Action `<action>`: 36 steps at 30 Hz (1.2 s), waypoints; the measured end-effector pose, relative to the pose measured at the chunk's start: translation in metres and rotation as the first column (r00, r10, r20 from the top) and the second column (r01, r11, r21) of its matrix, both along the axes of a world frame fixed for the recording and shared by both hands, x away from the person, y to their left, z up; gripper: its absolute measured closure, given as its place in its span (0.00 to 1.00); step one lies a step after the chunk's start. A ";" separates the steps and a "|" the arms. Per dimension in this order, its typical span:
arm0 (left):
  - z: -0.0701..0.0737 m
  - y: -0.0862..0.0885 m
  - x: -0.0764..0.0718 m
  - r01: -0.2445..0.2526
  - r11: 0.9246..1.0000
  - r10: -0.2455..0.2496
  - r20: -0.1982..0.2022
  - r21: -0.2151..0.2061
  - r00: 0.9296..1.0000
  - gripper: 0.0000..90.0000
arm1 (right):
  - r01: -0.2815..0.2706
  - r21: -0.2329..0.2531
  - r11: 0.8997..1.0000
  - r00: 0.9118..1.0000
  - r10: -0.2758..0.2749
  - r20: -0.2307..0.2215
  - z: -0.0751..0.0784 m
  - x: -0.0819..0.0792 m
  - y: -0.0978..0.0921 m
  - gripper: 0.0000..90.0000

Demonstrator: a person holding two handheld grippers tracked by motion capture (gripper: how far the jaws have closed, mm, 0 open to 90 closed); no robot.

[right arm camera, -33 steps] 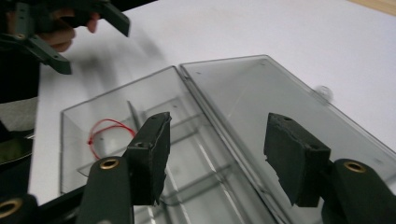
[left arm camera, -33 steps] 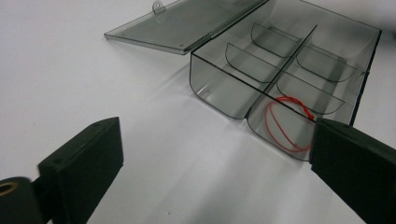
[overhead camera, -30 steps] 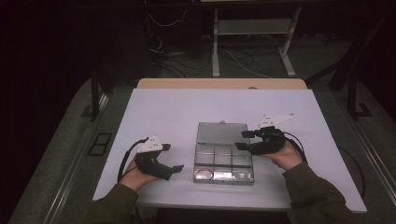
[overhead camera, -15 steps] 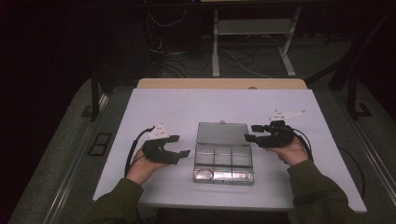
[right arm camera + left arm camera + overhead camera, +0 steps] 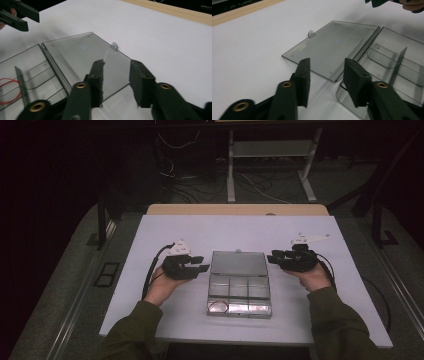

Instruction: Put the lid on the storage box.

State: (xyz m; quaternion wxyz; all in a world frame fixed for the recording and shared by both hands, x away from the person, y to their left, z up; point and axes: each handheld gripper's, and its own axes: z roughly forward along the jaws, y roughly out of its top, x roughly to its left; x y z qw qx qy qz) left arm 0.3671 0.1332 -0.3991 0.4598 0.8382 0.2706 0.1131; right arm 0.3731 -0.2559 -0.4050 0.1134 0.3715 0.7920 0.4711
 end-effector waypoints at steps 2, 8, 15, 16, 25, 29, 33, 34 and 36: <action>0.000 -0.004 0.005 0.008 1.000 -0.008 0.006 -0.003 1.000 0.71 | 0.012 0.000 1.000 1.000 -0.012 -0.001 0.000 0.002 0.000 0.80; -0.003 -0.016 0.022 0.011 1.000 -0.011 -0.014 0.017 1.000 0.86 | 0.025 -0.017 1.000 1.000 -0.026 -0.015 -0.007 0.010 0.002 0.91; -0.016 -0.021 0.034 -0.009 0.999 0.011 -0.059 0.047 0.998 0.99 | 0.012 -0.042 0.999 0.998 -0.015 -0.056 -0.015 0.014 0.005 0.99; -0.017 -0.021 0.036 -0.015 0.998 0.019 -0.067 0.058 0.998 0.99 | 0.010 -0.047 0.999 0.998 -0.013 -0.063 -0.016 0.014 0.006 0.99; -0.027 -0.012 0.042 -0.047 0.994 0.058 -0.114 0.098 0.992 0.99 | 0.015 -0.068 0.998 0.993 -0.022 -0.113 -0.027 0.015 0.005 0.99; -0.034 -0.014 0.042 -0.030 0.990 0.048 -0.131 0.136 0.990 0.99 | 0.010 -0.083 0.997 0.991 -0.021 -0.132 -0.034 0.015 0.003 0.99; -0.038 -0.016 0.042 -0.026 0.988 0.049 -0.148 0.153 0.988 0.99 | 0.009 -0.092 0.996 0.989 -0.023 -0.148 -0.038 0.014 0.002 0.99; -0.038 -0.017 0.042 -0.026 0.987 0.050 -0.150 0.156 0.987 0.99 | 0.008 -0.097 0.995 0.988 -0.023 -0.153 -0.038 0.013 0.002 0.99; -0.039 -0.018 0.042 -0.021 0.986 0.047 -0.160 0.163 0.986 0.99 | 0.005 -0.097 0.995 0.986 -0.021 -0.163 -0.040 0.012 0.002 0.99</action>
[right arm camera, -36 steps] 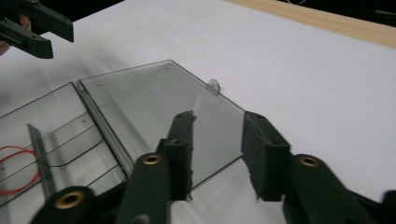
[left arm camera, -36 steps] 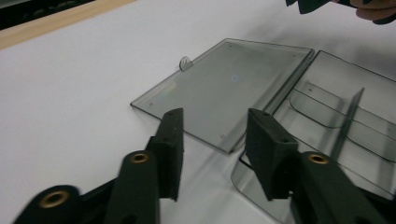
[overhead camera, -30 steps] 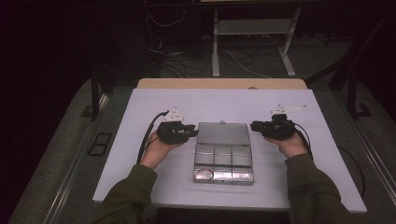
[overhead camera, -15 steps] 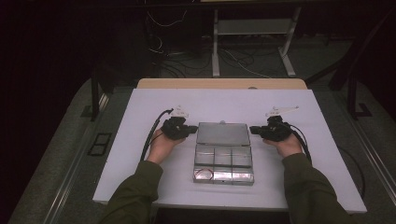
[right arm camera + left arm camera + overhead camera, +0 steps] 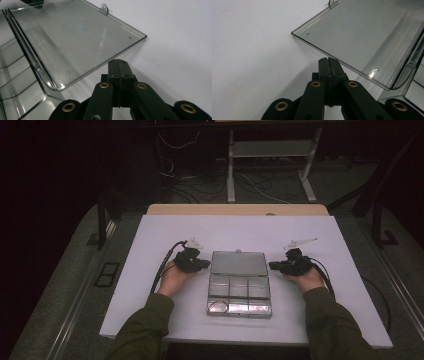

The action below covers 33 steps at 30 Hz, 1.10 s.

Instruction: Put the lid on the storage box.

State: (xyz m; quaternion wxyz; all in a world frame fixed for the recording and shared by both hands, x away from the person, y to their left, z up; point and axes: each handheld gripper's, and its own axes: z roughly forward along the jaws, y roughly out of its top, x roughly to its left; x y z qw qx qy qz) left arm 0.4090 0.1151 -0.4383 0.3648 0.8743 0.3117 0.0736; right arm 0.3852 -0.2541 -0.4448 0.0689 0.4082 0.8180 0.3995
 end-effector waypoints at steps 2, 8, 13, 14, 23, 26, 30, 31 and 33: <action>-0.001 -0.001 0.000 0.006 1.000 -0.006 -0.003 0.008 1.000 0.99 | -0.006 -0.001 1.000 1.000 0.006 -0.012 -0.002 -0.001 0.000 0.99; -0.004 -0.004 0.000 0.012 1.000 -0.012 -0.019 0.020 1.000 0.99 | -0.016 -0.017 1.000 1.000 0.015 -0.027 -0.003 -0.002 0.001 0.99; -0.005 -0.008 -0.001 0.024 0.999 -0.023 -0.024 0.030 0.999 0.99 | -0.033 -0.018 0.999 0.999 0.032 -0.029 -0.004 -0.002 0.006 0.99; -0.005 -0.008 0.000 0.026 0.999 -0.026 -0.023 0.031 0.999 0.99 | -0.031 -0.022 0.999 0.999 0.030 -0.029 -0.004 -0.002 0.007 0.99; -0.005 -0.009 -0.001 0.022 0.999 -0.022 -0.021 0.031 1.000 0.99 | -0.044 -0.033 0.998 0.998 0.043 -0.039 -0.007 0.001 0.014 0.99; -0.006 -0.011 -0.001 0.020 1.000 -0.020 -0.019 0.023 1.000 0.99 | -0.047 -0.035 0.998 0.998 0.046 -0.039 -0.007 0.001 0.016 0.99; -0.005 -0.011 -0.001 0.030 0.999 -0.030 -0.010 0.027 0.999 0.99 | -0.048 -0.033 0.998 0.998 0.046 -0.037 -0.008 0.003 0.018 0.99; -0.005 -0.011 -0.001 0.032 0.999 -0.032 -0.008 0.027 0.999 0.99 | -0.051 -0.034 0.998 0.998 0.050 -0.032 -0.008 0.003 0.018 0.99; -0.005 -0.011 0.000 0.033 0.999 -0.033 -0.010 0.025 0.999 0.99 | -0.051 -0.029 0.998 0.998 0.050 -0.035 -0.008 0.004 0.019 0.99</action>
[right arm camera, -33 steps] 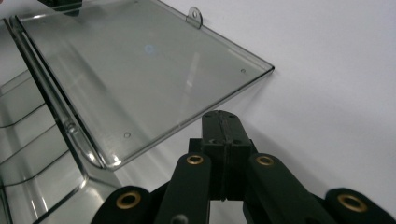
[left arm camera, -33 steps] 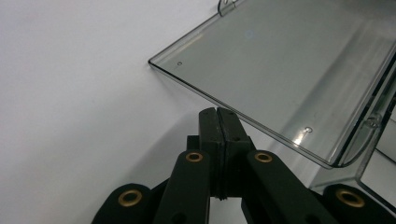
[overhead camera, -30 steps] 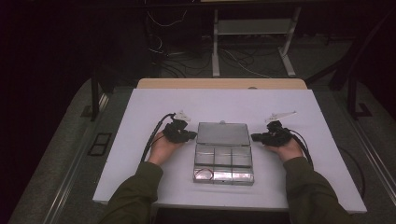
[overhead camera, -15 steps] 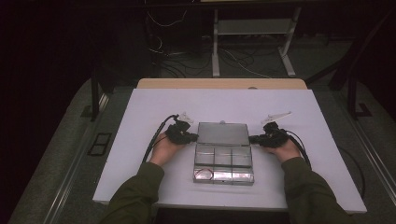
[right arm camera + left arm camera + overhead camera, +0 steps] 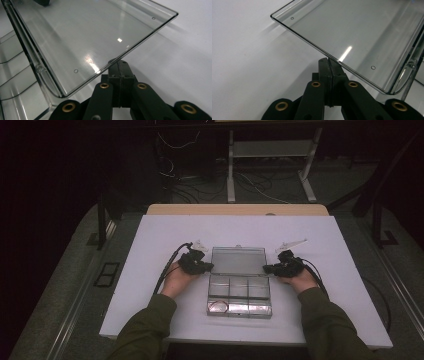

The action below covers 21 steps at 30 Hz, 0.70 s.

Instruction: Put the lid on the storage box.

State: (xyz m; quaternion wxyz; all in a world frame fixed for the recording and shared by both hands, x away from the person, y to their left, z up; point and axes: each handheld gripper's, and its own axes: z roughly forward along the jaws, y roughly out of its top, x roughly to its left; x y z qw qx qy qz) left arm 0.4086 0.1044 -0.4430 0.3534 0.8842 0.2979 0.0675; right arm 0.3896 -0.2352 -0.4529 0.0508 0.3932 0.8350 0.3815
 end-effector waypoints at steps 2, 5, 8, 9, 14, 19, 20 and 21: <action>0.000 0.000 0.000 -0.006 1.000 0.006 0.001 -0.010 1.000 0.99 | 0.000 0.004 1.000 1.000 0.000 -0.002 0.000 0.001 0.001 0.99; 0.001 0.001 0.001 -0.001 1.000 0.002 0.005 -0.021 1.000 0.99 | 0.000 0.009 1.000 1.000 0.000 0.001 -0.001 0.003 0.002 0.99; 0.001 0.001 0.000 -0.009 0.999 0.009 0.000 -0.039 1.000 0.99 | 0.000 -0.002 1.000 1.000 0.000 0.000 0.000 0.004 0.005 0.99; 0.001 0.000 0.000 -0.009 0.999 0.009 0.000 -0.043 1.000 0.99 | -0.001 0.001 1.000 1.000 0.001 0.006 0.001 0.004 0.006 0.99; 0.002 0.000 0.000 -0.016 0.999 0.016 0.006 -0.043 1.000 0.99 | 0.004 0.009 1.000 1.000 -0.004 0.006 0.002 0.007 0.008 0.99; 0.003 0.000 0.000 -0.022 0.999 0.022 0.016 -0.048 1.000 0.99 | 0.007 0.017 1.000 1.000 -0.007 0.008 0.002 0.008 0.008 0.99; 0.003 0.000 0.000 -0.022 0.998 0.023 0.019 -0.051 1.000 0.99 | 0.011 0.024 1.000 1.000 -0.011 0.008 0.002 0.008 0.008 0.99; 0.004 0.000 0.000 -0.021 0.998 0.022 0.025 -0.056 0.999 0.99 | 0.013 0.032 0.999 1.000 -0.013 0.009 0.002 0.008 0.007 0.99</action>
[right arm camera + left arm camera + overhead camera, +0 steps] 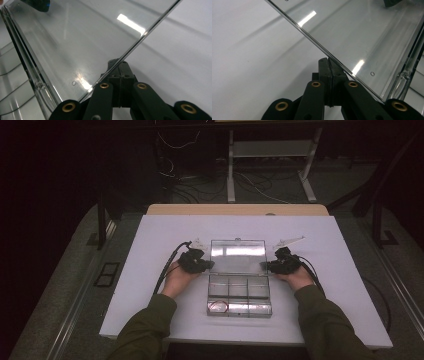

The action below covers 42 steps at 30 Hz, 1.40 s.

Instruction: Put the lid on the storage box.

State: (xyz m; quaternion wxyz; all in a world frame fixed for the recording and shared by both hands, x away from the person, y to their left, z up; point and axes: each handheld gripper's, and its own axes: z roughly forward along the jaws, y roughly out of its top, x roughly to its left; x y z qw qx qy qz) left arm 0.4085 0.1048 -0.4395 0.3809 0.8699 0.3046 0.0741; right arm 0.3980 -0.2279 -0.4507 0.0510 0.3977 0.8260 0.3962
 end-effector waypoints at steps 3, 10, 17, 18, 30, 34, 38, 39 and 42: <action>0.002 0.000 -0.001 -0.006 1.000 0.006 0.011 -0.006 1.000 0.99 | 0.002 0.009 1.000 1.000 -0.002 0.003 0.002 0.000 -0.001 0.99; 0.004 0.000 0.000 -0.016 1.000 0.016 0.026 -0.026 1.000 0.99 | 0.009 0.028 1.000 1.000 -0.010 0.022 0.006 0.001 -0.002 0.99; 0.006 0.000 0.003 -0.028 0.998 0.029 0.030 -0.051 0.999 0.99 | 0.005 0.033 0.999 1.000 -0.006 0.031 0.009 0.004 -0.002 0.99; 0.007 0.000 0.004 -0.029 0.998 0.031 0.033 -0.053 0.999 0.99 | 0.001 0.030 1.000 0.999 -0.002 0.034 0.009 0.005 -0.002 0.99; 0.013 0.002 0.005 -0.036 0.996 0.040 0.050 -0.079 0.998 0.99 | 0.010 0.067 0.998 0.998 -0.014 0.055 0.016 0.013 -0.005 0.99; 0.016 0.001 0.004 -0.038 0.995 0.043 0.059 -0.087 0.997 0.99 | 0.010 0.069 0.998 0.998 -0.015 0.068 0.019 0.011 -0.005 0.99; 0.017 0.002 0.003 -0.033 0.995 0.039 0.062 -0.090 0.997 0.99 | 0.012 0.084 0.996 0.996 -0.019 0.087 0.022 0.010 -0.006 0.99; 0.017 0.002 0.003 -0.031 0.996 0.037 0.066 -0.089 0.997 0.99 | 0.012 0.084 0.996 0.996 -0.019 0.088 0.023 0.010 -0.006 0.99; 0.019 0.001 0.002 -0.038 0.995 0.045 0.074 -0.097 0.996 0.99 | 0.013 0.087 0.996 0.996 -0.021 0.089 0.024 0.010 -0.006 0.99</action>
